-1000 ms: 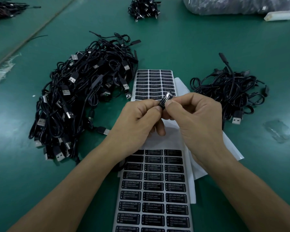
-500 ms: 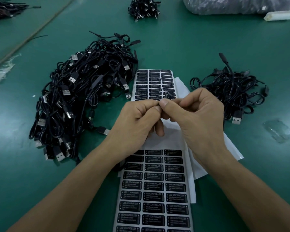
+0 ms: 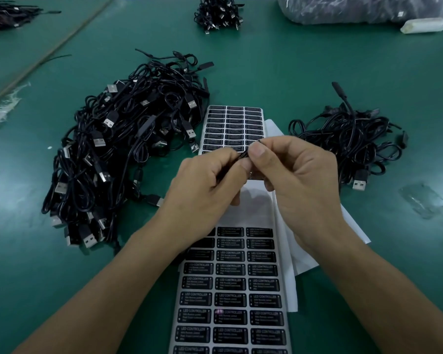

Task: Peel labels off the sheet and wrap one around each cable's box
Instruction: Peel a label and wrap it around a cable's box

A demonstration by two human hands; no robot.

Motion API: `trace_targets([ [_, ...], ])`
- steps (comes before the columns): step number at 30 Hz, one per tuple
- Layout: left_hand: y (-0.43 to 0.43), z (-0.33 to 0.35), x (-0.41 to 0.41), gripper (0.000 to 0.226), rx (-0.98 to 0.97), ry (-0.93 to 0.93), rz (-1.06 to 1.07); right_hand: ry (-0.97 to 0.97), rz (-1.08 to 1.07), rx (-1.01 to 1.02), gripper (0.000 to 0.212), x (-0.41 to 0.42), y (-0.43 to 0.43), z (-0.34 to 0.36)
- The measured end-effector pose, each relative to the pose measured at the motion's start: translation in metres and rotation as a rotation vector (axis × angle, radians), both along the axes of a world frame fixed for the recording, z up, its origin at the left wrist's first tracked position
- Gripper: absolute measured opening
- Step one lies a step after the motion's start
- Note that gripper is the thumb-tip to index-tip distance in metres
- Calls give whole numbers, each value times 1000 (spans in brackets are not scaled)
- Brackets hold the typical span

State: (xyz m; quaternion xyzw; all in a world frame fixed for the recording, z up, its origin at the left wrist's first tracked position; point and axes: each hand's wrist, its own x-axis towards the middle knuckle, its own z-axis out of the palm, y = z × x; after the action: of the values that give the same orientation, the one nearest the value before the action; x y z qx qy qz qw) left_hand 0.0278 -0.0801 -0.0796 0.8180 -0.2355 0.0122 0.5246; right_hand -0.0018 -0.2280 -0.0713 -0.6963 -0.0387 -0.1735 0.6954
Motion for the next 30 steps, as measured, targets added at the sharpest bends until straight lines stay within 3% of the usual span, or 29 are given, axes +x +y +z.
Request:
trace_targets([
  [3,2,3,2,36,58,-122,67,6,-31,-24,24,-2,1,0],
  [7,1,10,2,38,-102,-234,101,86,78,-24,16,-5,8,-1],
  [11,3,22,2,28,-293,-255,74,68,118,-506,31,-10,15,-7],
  [14,1,26,1,26,-372,-173,3,16,128,-649,43,-10,20,-9],
  [23,5,23,8,27,-608,227,112,147,221,-234,28,-9,25,-8],
  [27,11,18,14,29,-534,234,271,126,145,-87,28,-6,16,0],
  [30,15,15,16,29,-426,180,327,42,-93,-135,24,0,-2,6],
])
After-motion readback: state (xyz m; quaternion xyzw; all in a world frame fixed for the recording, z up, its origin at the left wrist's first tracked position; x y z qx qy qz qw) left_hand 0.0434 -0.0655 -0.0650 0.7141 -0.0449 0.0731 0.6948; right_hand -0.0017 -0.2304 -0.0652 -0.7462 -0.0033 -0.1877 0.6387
